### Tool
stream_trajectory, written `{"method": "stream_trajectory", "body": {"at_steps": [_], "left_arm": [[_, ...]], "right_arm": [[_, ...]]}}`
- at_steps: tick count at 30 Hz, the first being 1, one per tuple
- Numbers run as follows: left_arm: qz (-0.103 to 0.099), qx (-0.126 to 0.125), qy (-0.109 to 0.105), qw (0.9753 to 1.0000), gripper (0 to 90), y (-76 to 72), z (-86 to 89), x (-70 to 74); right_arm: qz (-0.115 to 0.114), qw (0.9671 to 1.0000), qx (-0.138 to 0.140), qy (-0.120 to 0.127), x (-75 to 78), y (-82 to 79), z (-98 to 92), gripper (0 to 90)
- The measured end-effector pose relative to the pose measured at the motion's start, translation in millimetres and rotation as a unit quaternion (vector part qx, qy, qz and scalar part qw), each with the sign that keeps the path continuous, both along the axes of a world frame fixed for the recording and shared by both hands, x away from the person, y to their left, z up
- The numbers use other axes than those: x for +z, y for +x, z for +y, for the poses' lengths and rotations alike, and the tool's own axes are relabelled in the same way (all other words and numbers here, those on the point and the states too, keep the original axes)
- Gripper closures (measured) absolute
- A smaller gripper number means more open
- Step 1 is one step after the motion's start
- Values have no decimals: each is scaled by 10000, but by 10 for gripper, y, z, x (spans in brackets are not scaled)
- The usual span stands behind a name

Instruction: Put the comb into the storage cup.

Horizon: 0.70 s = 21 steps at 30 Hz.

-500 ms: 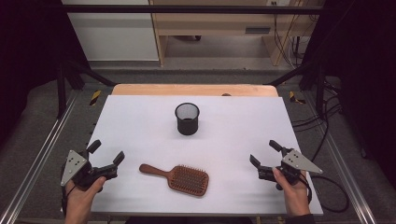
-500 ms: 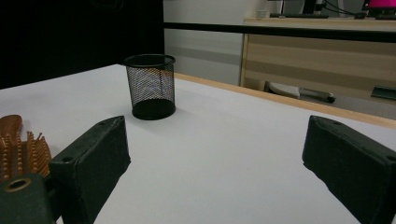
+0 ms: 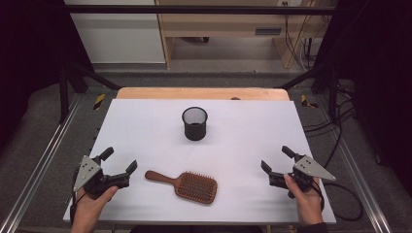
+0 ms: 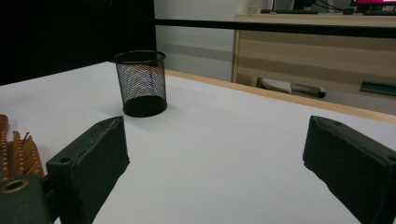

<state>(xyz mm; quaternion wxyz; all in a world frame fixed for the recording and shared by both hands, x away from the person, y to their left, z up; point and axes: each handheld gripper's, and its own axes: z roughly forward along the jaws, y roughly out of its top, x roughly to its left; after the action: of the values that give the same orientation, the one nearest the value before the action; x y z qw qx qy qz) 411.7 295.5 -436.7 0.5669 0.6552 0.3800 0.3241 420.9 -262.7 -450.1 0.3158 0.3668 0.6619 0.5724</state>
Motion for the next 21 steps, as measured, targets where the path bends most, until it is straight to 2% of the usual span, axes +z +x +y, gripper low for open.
{"method": "stream_trajectory", "body": {"at_steps": [2,5,8,9,12,13,14,15,16,17,19,21], "left_arm": [[46,-34,16,10000,32,19,-15,5],[199,-98,272,9994,32,105,-78,90],[253,-176,374,9988,30,171,-120,140],[386,-289,536,9974,29,247,-181,170],[489,-486,746,9948,29,342,-288,196],[489,-486,746,9948,29,342,-288,196],[533,-573,941,9925,30,399,-367,207],[559,-623,1006,9914,31,426,-404,211],[559,-623,1006,9914,33,426,-404,211],[598,-683,1098,9898,41,479,-466,214],[631,-696,1149,9889,46,505,-493,212],[704,-723,1223,9873,90,553,-535,202]], "right_arm": [[11,10000,-28,-3,4,-6,-5,64],[21,10000,-51,7,3,-13,-9,63],[13,10000,-49,4,2,-14,-14,63],[42,10000,-43,-3,-4,-12,-17,61],[56,10000,-68,12,-6,-4,-17,61],[56,10000,-68,12,-6,-4,-17,61],[60,9999,-81,18,-6,-5,-10,62],[59,9999,-85,-1,-5,-5,-7,62],[59,9999,-85,-1,-5,-5,-7,62],[62,9999,-78,-32,-3,-5,0,62],[62,9999,-81,-37,-2,-4,3,62],[68,9999,-80,-64,-6,-3,9,62]]}}
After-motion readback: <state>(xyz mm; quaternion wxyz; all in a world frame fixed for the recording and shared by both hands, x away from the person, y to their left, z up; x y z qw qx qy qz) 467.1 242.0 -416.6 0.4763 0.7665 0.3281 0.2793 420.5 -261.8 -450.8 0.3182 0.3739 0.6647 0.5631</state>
